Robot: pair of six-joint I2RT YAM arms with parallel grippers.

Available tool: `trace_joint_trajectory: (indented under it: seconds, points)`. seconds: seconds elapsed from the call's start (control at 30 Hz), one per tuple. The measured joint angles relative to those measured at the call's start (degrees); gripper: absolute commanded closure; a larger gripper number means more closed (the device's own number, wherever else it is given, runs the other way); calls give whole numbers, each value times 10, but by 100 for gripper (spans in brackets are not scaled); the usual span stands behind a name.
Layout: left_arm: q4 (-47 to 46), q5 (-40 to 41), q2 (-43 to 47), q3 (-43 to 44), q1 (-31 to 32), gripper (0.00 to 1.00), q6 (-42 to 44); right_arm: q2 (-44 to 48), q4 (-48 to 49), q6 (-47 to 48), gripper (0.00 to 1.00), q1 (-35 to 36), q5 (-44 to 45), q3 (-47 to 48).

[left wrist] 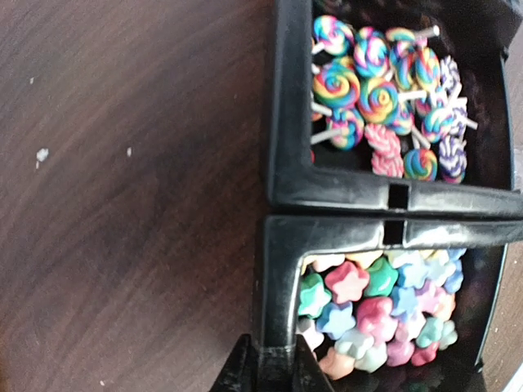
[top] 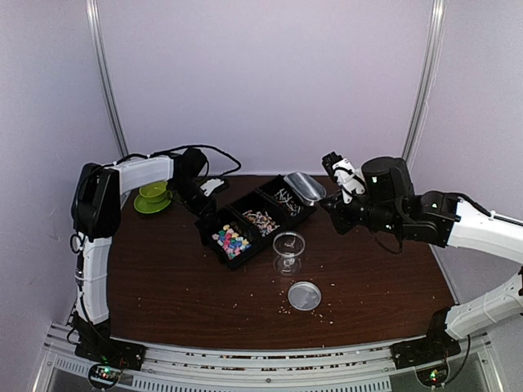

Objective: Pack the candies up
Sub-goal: Hold the plate at the center of the board.

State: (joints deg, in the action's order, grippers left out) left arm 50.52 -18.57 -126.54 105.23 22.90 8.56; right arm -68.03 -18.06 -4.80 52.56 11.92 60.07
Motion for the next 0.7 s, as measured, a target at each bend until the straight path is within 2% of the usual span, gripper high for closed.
trace_joint_trajectory:
  seconds: [0.27, 0.5, 0.7]
  points:
    - [6, 48, 38, -49, 6, 89, -36, 0, 2, -1, 100, 0, -8, -2]
    - [16, 95, 126, -159, 5, 90, -87, -17, -10, 3, 100, 0, -41, 7]
    - [0, 102, 207, -252, 7, 88, -124, -76, -61, 18, 100, 1, -92, 66]
